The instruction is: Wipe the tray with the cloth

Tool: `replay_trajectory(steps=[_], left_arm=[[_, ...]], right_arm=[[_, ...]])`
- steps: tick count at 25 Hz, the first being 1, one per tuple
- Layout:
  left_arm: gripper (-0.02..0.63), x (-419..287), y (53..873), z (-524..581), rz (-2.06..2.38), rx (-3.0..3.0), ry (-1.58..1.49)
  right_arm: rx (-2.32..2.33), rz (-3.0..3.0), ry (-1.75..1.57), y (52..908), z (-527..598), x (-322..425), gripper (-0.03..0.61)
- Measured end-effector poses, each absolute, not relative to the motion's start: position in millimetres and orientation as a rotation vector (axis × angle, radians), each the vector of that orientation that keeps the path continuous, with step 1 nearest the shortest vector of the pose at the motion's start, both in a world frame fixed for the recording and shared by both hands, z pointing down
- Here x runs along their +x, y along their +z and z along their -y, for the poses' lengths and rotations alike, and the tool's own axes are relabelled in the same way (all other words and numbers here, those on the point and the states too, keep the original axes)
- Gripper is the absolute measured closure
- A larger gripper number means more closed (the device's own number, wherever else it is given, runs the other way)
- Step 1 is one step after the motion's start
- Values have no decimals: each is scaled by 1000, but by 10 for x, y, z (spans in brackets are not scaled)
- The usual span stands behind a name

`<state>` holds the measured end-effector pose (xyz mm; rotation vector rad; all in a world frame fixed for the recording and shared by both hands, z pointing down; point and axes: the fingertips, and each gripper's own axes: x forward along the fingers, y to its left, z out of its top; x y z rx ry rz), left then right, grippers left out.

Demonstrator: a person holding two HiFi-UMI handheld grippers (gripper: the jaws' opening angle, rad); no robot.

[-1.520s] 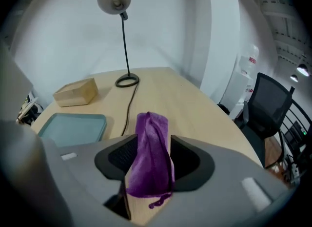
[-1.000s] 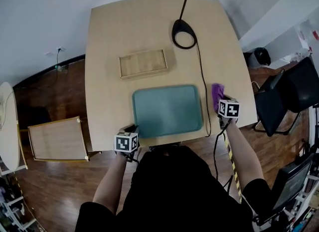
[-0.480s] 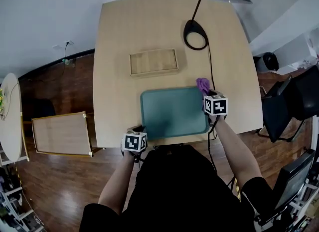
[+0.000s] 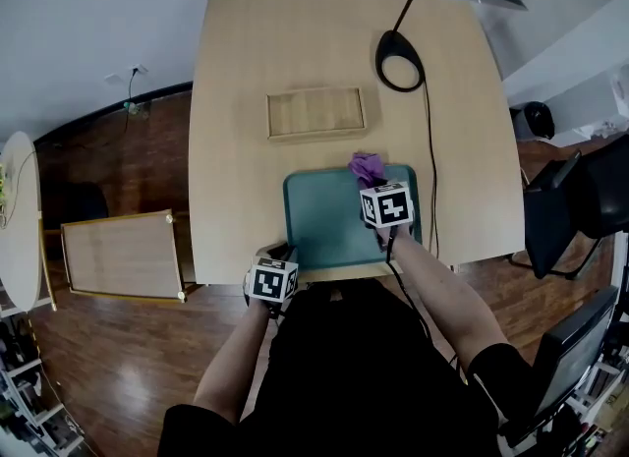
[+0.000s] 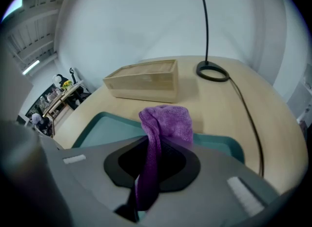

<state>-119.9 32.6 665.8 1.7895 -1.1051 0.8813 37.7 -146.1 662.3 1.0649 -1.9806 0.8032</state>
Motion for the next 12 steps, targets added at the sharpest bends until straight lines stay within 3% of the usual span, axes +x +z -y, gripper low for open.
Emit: replay_trajectory(steps=[12], left_arm=[[528,-1227,6677,-322,1106,1806,858]], right_arm=[[665,2038,936,6674,837,-1350,531]])
